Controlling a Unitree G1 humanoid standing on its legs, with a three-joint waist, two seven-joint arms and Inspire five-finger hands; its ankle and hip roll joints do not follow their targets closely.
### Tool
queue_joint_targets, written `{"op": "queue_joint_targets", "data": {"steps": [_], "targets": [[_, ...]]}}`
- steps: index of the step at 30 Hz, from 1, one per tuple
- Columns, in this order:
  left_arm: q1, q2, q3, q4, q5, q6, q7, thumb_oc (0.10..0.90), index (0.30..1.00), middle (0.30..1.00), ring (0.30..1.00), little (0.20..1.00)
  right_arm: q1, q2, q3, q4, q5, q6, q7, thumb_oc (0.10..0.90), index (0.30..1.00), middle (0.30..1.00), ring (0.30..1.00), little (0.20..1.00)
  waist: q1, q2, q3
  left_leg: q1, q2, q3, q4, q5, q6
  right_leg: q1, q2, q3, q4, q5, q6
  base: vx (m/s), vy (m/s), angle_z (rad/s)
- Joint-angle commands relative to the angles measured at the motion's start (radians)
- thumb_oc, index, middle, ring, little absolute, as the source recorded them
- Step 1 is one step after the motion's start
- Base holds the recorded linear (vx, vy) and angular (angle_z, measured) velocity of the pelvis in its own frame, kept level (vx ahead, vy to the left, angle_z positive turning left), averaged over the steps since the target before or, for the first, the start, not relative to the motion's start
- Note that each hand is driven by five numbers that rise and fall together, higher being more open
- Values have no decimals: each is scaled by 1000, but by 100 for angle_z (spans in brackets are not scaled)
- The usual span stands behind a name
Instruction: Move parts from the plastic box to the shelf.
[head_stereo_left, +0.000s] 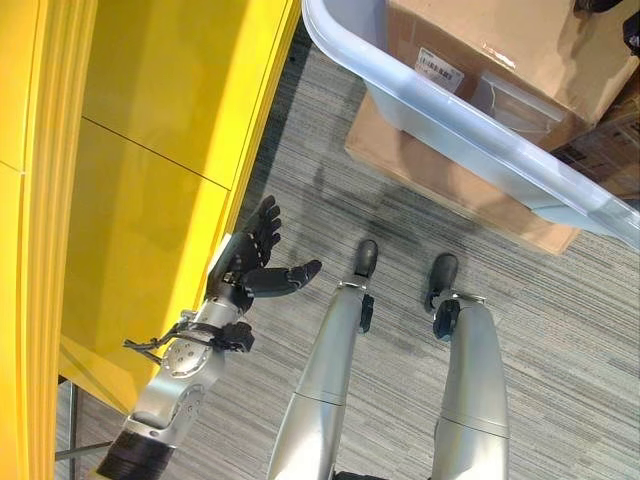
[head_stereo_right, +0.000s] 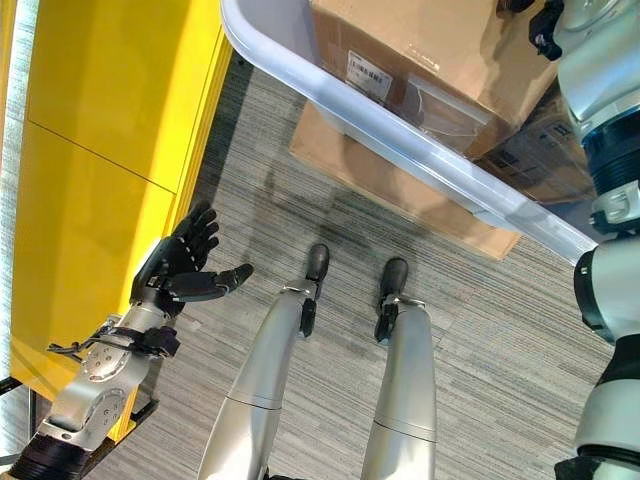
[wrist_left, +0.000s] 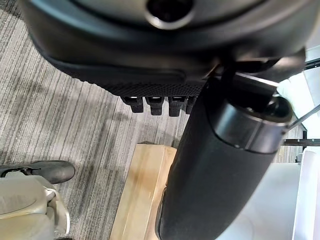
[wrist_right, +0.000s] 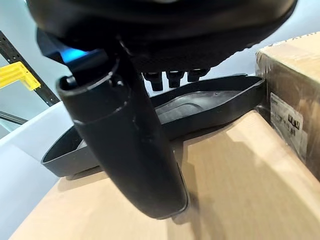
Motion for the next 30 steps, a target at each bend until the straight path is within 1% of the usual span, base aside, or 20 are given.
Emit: {"op": "queue_joint_targets", "data": {"steps": [1,5,9,10,12,13,16,20,23,25,27,29,30], "targets": [[-1,47,64,-79,-42,-50,-4,900,1000,1000,1000,1000,116,-16,64,63,1,10,-31,400,300,300,300,300,30,28,13,24,-1,64,16,-114,59,56,10,-30,12,-100,-14,0,0,0],[-13,55,65,-79,-50,-43,-1,900,1000,1000,1000,1000,105,-13,65,78,-4,17,-23,400,300,300,300,300,31,29,13,31,0,64,7,-109,59,65,9,-31,5,-98,-14,0,-1,1],[-22,66,71,-74,-65,-43,-7,900,1000,1000,1000,1000,102,-11,76,88,-4,10,-12,400,300,300,300,300,32,30,13,44,3,65,-4,-105,62,75,8,-33,-4,-96,-15,-1,-4,3],[-23,70,74,-80,-68,-35,-9,900,1000,1000,1000,1000,104,-12,74,89,-5,1,-6,400,300,300,300,300,32,30,13,45,3,64,-5,-104,61,78,9,-32,-6,-95,-15,0,0,0],[-20,77,76,-79,-73,-42,-16,900,1000,1000,1000,1000,114,-12,73,89,-9,-48,20,400,300,300,300,300,33,28,13,61,3,62,-20,-98,61,96,12,-34,-23,-90,-14,-22,-39,1],[-20,78,79,-79,-73,-43,-17,900,1000,1000,1000,1000,116,-10,75,83,-13,-62,30,400,300,300,300,300,33,27,13,70,4,62,-30,-95,61,104,14,-34,-32,-87,-13,-21,-32,0],[-25,80,81,-81,-74,-39,-22,900,1000,1000,1000,1000,127,-4,77,71,-27,-80,50,400,300,300,300,300,32,25,13,83,6,61,-44,-89,62,116,16,-35,-46,-83,-13,-9,-15,0],[-33,85,87,-82,-73,-43,-29,900,1000,1000,1000,1000,180,7,57,29,-38,-129,55,400,300,300,300,300,27,22,13,124,11,60,-90,-73,63,152,21,-35,-95,-66,-9,-48,-45,-1],[-35,87,92,-83,-75,-46,-35,900,1000,1000,1000,1000,205,13,45,3,-40,-142,47,400,300,300,300,300,23,19,13,147,15,60,-119,-62,61,171,25,-35,-127,-54,-6,-53,-30,-3],[-38,85,100,-75,-70,-60,-46,900,1000,1000,1000,1000,254,21,15,-42,-53,-170,22,400,300,300,300,300,13,9,13,196,24,60,-172,-44,60,216,33,-33,-191,-33,-1,-88,-47,0],[-37,79,99,-73,-65,-68,-45,900,1000,1000,1000,1000,271,22,4,-66,-64,-181,4,400,300,300,300,300,8,4,13,218,25,60,-193,-37,58,234,36,-31,-217,-23,2,-59,-25,-7],[-40,72,108,-63,-60,-77,-45,900,1000,1000,1000,1000,311,33,-39,-136,-72,-215,-39,400,300,300,300,300,-5,-7,13,278,31,62,-242,-23,56,288,43,-25,-277,-4,6,-78,-12,-7],[-42,67,115,-61,-56,-79,-45,900,1000,1000,1000,1000,331,38,-63,-183,-89,-221,-35,400,300,300,300,300,-11,-13,13,306,32,63,-259,-19,55,313,45,-23,-301,3,7,-60,-5,-6]]}}
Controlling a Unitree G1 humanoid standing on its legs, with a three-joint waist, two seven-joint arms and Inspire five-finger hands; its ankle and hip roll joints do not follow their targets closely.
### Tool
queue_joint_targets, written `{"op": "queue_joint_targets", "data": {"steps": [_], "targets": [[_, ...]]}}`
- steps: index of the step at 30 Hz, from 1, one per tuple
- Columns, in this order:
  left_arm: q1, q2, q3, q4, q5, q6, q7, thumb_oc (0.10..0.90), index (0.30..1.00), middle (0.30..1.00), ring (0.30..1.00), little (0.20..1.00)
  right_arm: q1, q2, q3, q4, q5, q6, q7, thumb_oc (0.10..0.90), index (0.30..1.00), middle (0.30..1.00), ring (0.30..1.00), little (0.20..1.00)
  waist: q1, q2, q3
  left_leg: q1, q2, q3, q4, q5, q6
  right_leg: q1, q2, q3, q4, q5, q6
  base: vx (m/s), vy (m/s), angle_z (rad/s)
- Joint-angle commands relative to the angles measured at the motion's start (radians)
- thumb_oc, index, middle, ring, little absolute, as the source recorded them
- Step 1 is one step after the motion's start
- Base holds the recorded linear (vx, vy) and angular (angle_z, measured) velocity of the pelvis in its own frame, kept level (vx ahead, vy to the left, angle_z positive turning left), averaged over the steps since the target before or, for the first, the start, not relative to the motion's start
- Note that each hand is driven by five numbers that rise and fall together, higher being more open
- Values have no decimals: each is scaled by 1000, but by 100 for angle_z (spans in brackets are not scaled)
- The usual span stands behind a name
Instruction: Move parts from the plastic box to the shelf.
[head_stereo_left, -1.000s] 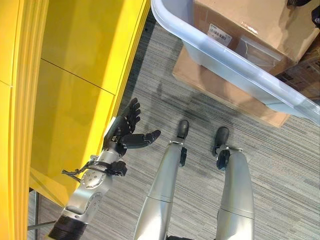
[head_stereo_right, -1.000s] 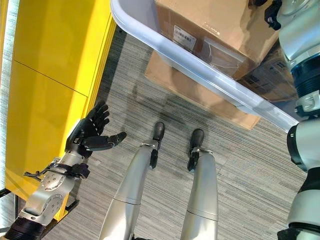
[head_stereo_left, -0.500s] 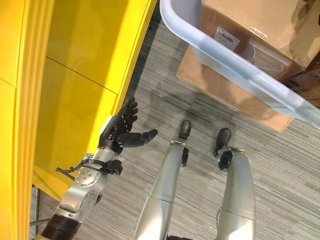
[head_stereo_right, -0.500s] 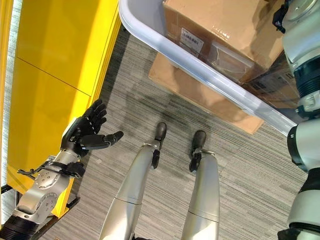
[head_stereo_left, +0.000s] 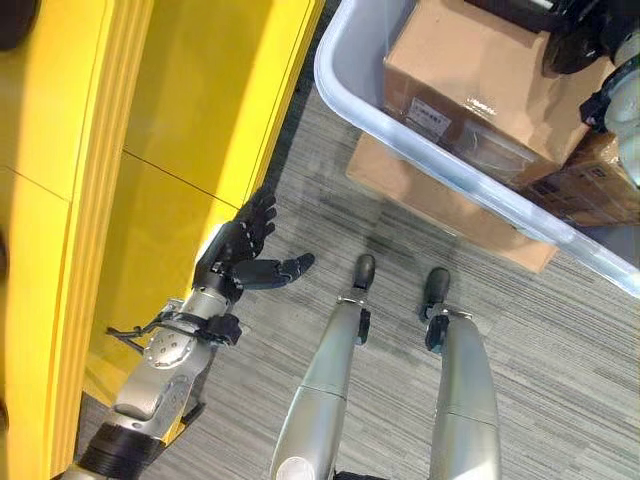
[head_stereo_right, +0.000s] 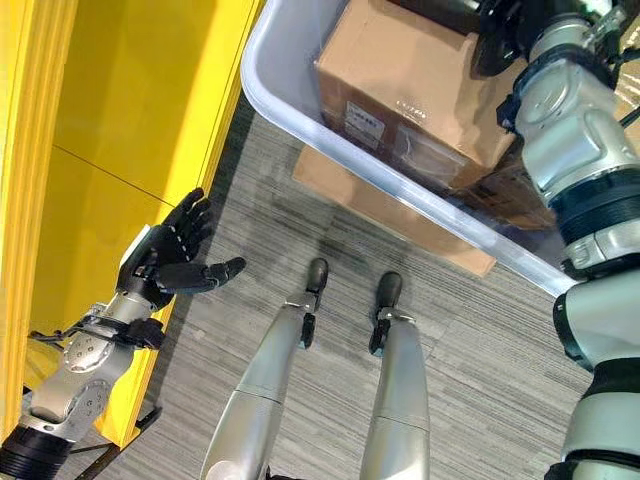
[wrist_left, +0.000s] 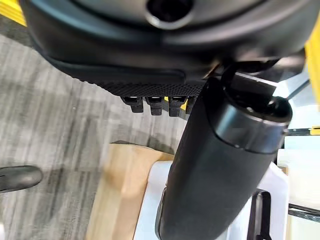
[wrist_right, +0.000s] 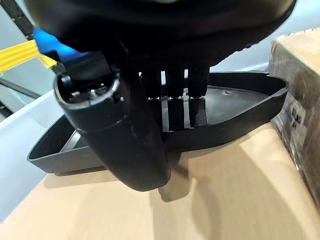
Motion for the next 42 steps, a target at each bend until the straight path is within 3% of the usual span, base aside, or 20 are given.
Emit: {"op": "queue_joint_targets", "data": {"steps": [1,3,4,13,26,33,42], "targets": [[-5,-5,76,-65,-16,-82,-4,900,1000,1000,1000,1000,44,27,-17,-82,-28,-64,1,400,300,300,300,300,7,-14,13,65,5,73,-24,-86,48,72,23,1,-62,-72,11,-51,-11,-13],[-6,-11,81,-64,-13,-82,-6,900,1000,1000,1000,1000,75,33,-40,-131,-35,-62,-2,400,300,300,300,300,1,-21,13,93,7,73,-43,-81,47,97,25,2,-85,-65,13,-70,-6,-7],[-18,-14,91,-64,-10,-83,-6,900,1000,1000,1000,1000,71,34,-49,-151,-42,-66,4,400,300,300,300,300,-3,-24,13,74,10,80,-59,-49,51,81,24,-7,-107,-32,8,-103,-1,-2],[-18,-47,129,-72,23,-61,-7,900,1000,1000,1000,1000,283,75,-155,-394,-118,-81,79,400,300,300,300,300,-42,-74,13,256,24,103,-194,-5,32,258,41,0,-260,21,26,-67,-17,-11],[-20,-73,158,-104,63,-32,-3,900,1000,1000,1000,1000,421,100,-227,-505,-145,-128,142,400,300,300,300,300,-55,-107,13,442,44,108,-301,25,18,441,31,3,-370,55,49,-19,-9,-3],[15,-67,213,-146,148,-19,-25,900,1000,1000,1000,1000,559,66,-337,-668,-101,-170,228,400,300,300,300,300,-68,-114,13,604,57,108,-379,32,13,606,25,12,-453,73,71,-2,2,0],[72,-46,266,-175,178,-22,-102,900,1000,1000,1000,1000,692,50,-438,-784,-25,-214,343,400,300,300,300,300,-78,-134,-72,723,69,110,-460,28,9,737,19,24,-552,99,86,60,15,-2]]}}
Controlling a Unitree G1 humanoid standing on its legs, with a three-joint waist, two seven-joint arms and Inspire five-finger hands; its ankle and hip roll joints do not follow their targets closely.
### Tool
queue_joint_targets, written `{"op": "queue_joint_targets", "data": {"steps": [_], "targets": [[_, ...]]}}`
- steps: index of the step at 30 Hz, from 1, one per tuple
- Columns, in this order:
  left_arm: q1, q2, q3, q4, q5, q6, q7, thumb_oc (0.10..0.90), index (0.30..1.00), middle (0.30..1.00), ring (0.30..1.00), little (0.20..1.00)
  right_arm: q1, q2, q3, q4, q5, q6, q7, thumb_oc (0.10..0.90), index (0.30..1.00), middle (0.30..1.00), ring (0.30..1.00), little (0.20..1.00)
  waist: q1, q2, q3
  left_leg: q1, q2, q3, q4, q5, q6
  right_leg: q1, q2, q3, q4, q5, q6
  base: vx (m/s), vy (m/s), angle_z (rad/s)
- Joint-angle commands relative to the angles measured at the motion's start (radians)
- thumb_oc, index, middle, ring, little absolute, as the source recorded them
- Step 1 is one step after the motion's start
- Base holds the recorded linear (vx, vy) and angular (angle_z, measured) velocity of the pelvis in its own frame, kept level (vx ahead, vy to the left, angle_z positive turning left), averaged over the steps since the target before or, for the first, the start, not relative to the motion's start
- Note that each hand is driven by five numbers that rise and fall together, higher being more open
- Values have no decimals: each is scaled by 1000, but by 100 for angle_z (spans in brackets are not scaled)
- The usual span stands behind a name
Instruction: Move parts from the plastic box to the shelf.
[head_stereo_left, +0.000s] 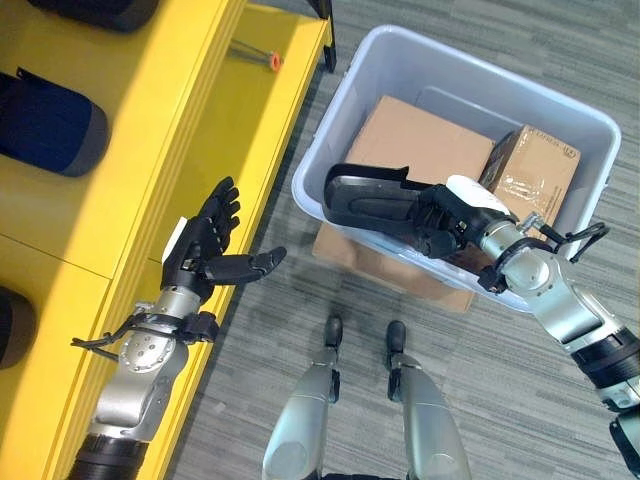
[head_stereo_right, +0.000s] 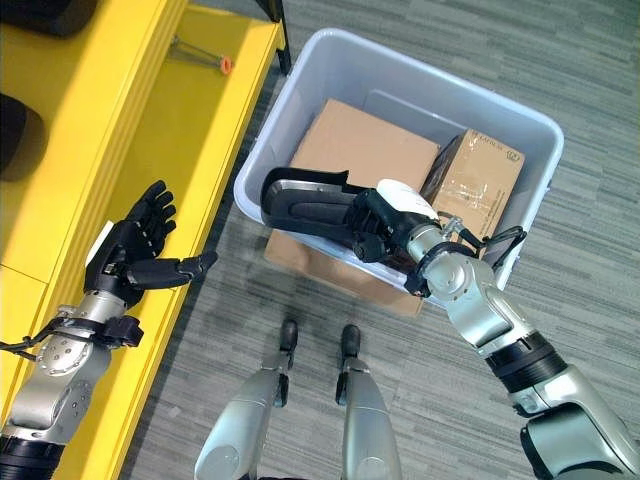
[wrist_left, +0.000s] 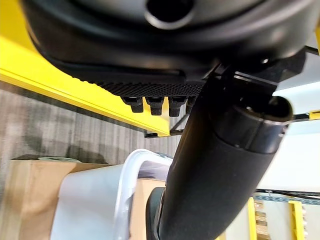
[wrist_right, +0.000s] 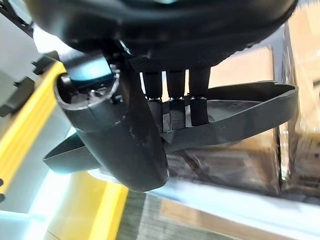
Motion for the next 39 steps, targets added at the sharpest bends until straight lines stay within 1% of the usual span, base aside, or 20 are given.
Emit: {"op": "queue_joint_targets", "data": {"steps": [1,6,8,10,12,13,14,15,17,19,20,21,24,25,26,31,33,36,37,39], "targets": [[-6,10,51,-125,56,-98,-45,900,1000,1000,1000,1000,-99,-43,-84,-138,62,-130,27,400,300,300,300,300,-5,-26,-103,8,24,46,58,-97,-13,59,-21,-24,-51,-52,45,70,31,-3],[20,21,65,-119,98,-116,-88,900,1000,1000,1000,1000,-18,-43,-120,-200,130,-133,129,400,300,300,300,300,-14,-38,-156,77,30,45,5,-92,-13,131,-20,-16,-104,-37,53,84,25,-2],[28,34,62,-112,133,-131,-168,900,1000,1000,1000,1000,10,-44,-126,-219,172,-124,188,400,300,300,300,300,-20,-45,-184,107,34,44,-14,-89,-13,159,-20,-12,-122,-27,55,109,43,0],[37,55,57,-113,180,-161,-223,900,1000,1000,1000,1000,22,-53,-126,-234,213,-116,240,400,300,300,300,300,-24,-47,-205,128,38,45,-31,-85,-15,178,-20,-10,-137,-20,58,87,45,-1],[52,83,54,-115,216,-193,-242,900,1000,1000,1000,1000,37,-61,-123,-254,260,-94,302,400,300,300,300,300,-28,-48,-231,155,44,48,-56,-78,-15,200,-20,-9,-156,-10,62,115,57,-4],[55,118,48,-105,252,-226,-253,900,1000,1000,1000,1000,45,-69,-109,-270,289,-76,361,400,300,300,300,300,-32,-52,-258,181,48,50,-73,-74,-16,222,-21,-9,-169,-4,65,123,53,-4],[55,125,48,-101,261,-237,-250,900,1000,1000,1000,1000,46,-71,-105,-271,299,-70,377,400,300,300,300,300,-33,-53,-263,186,48,51,-76,-74,-16,227,-21,-9,-172,-3,66,130,56,-4],[51,148,48,-90,292,-280,-249,900,1000,1000,1000,1000,44,-79,-89,-278,316,-53,421,400,300,300,300,300,-35,-54,-278,199,49,52,-86,-72,-17,239,-20,-8,-179,0,67,71,37,-3],[45,175,49,-82,318,-296,-225,900,1000,1000,1000,1000,38,-83,-61,-288,334,-21,457,400,300,300,300,300,-36,-57,-295,214,52,52,-96,-69,-18,252,-19,-8,-185,1,67,72,45,-1],[18,205,40,-58,370,-336,-186,900,1000,1000,1000,1000,28,-77,-18,-291,332,8,511,400,300,300,300,300,-38,-60,-318,235,53,52,-111,-66,-17,272,-19,-10,-195,4,67,63,39,-1],[11,212,39,-50,389,-356,-178,900,1000,1000,1000,1000,23,-74,-5,-290,335,19,519,400,300,300,300,300,-38,-61,-322,242,53,52,-116,-65,-17,280,-19,-11,-201,6,67,51,31,-2],[-2,226,39,-40,424,-388,-159,900,1000,1000,1000,1000,14,-71,23,-297,339,46,534,400,300,300,300,300,-38,-64,-335,255,54,51,-126,-63,-19,292,-18,-10,-209,9,69,34,28,-1],[-36,254,28,-23,454,-426,-131,900,1000,1000,1000,1000,-12,-62,70,-304,350,93,557,400,300,300,300,300,-40,-71,-353,279,54,48,-143,-61,-21,314,-22,-12,-227,19,75,11,9,0],[-48,261,21,-17,464,-451,-129,900,1000,1000,1000,1000,-22,-59,84,-304,348,99,567,400,300,300,300,300,-41,-74,-360,287,55,49,-149,-61,-22,321,-23,-12,-235,23,76,0,0,0],[-57,263,18,-14,461,-458,-139,900,1000,1000,1000,1000,-32,-58,95,-304,342,108,565,400,300,300,300,300,-41,-76,-366,296,56,49,-156,-60,-23,330,-22,-11,-243,26,77,0,0,0],[-87,274,4,-6,477,-449,-139,900,1000,1000,1000,1000,-81,-43,137,-298,338,148,556,400,300,300,300,300,-40,-81,-385,313,60,51,-174,-51,-26,347,-23,-11,-266,42,80,6,5,-2],[-98,268,-5,0,483,-442,-164,900,1000,1000,1000,1000,-106,-29,155,-293,340,170,563,400,300,300,300,300,-40,-83,-396,323,60,53,-179,-55,-27,358,-21,-8,-273,41,80,22,21,-5],[-94,266,-4,-1,499,-450,-192,900,1000,1000,1000,1000,-97,-25,150,-307,320,174,571,400,300,300,300,300,-41,-83,-402,328,60,55,-182,-57,-28,363,-20,-7,-276,40,81,3,11,-3],[-89,268,-6,-9,495,-440,-217,900,1000,1000,1000,1000,-99,-27,150,-320,315,186,568,400,300,300,300,300,-42,-82,-404,332,60,57,-183,-59,-28,368,-19,-5,-280,41,81,9,22,-4],[-79,273,-11,-13,491,-434,-245,900,1000,1000,1000,1000,-108,-28,154,-315,310,180,556,400,300,300,300,300,-41,-81,-407,337,59,62,-184,-62,-27,374,-19,-4,-285,42,82,13,32,-6]]}}
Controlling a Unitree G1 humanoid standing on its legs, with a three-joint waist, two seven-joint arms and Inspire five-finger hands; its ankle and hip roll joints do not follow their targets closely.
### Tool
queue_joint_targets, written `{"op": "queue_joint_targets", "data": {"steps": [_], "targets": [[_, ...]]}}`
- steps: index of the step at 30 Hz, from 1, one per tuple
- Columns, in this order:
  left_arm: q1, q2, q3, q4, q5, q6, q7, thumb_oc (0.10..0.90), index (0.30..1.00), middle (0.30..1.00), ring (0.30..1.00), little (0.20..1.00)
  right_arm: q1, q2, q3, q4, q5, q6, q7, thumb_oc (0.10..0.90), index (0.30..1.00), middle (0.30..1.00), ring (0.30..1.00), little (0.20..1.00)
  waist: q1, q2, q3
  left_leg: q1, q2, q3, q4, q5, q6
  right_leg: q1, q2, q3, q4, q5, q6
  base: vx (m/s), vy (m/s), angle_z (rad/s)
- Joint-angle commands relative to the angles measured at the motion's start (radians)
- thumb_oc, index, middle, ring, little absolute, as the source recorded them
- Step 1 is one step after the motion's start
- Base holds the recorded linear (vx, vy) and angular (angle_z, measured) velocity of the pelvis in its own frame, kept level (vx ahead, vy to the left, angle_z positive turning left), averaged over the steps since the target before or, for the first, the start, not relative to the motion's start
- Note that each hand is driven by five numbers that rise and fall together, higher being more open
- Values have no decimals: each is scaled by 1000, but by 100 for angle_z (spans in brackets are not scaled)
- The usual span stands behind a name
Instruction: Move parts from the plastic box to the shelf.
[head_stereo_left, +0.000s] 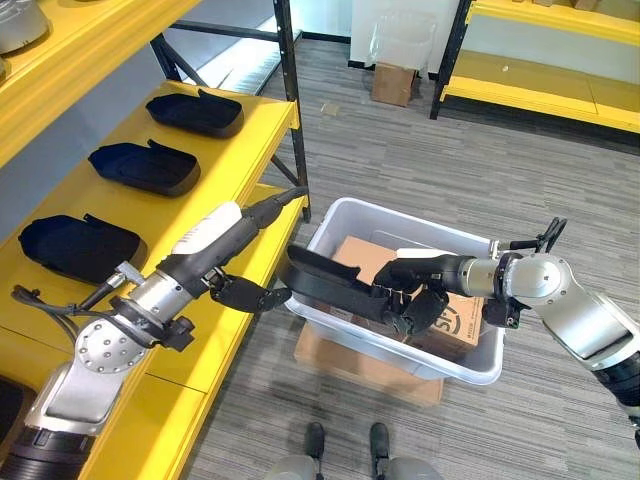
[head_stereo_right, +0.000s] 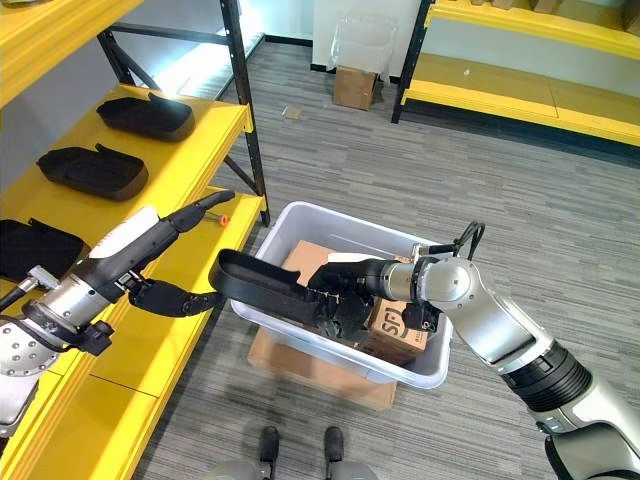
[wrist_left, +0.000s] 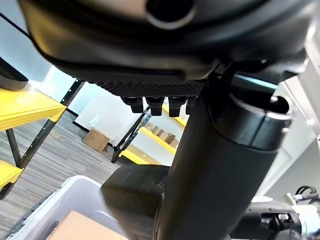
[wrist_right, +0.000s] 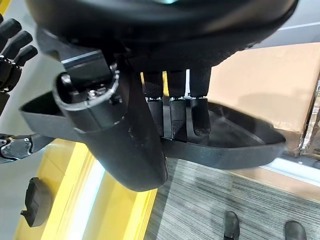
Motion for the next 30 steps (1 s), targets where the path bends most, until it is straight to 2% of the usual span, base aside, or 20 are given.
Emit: {"op": "queue_joint_targets", "data": {"steps": [1,10,26,27,30], "targets": [[-42,20,2,18,-49,-77,-2,900,1000,1000,1000,1000,-79,54,38,-66,38,-80,2,400,300,300,300,300,-6,-16,-155,9,47,35,-4,-65,-26,-2,-34,-18,18,-32,69,7,29,-5],[12,-2,6,2,-111,-25,-104,900,1000,1000,1000,1000,-83,66,21,-59,-20,-132,8,400,300,300,300,300,4,-9,-156,18,41,32,-4,-73,-20,10,-35,-18,10,-30,71,0,0,0],[6,-39,-127,7,-117,5,-186,900,1000,1000,1000,1000,-134,144,99,-54,-124,-162,42,400,300,300,300,300,13,9,-153,25,35,33,-8,-85,-14,11,-38,-16,5,-29,75,0,0,0],[-10,-49,-157,13,-107,6,-182,900,1000,1000,1000,1000,-142,159,120,-62,-138,-141,53,400,300,300,300,300,12,9,-155,25,35,33,-10,-85,-14,11,-38,-17,5,-29,76,0,0,0],[-29,-60,-186,18,-98,18,-169,900,1000,1000,1000,1000,-148,168,144,-56,-158,-129,71,400,300,300,300,300,9,9,-156,26,37,37,-10,-87,-15,12,-39,-16,3,-29,76,0,0,0]]}}
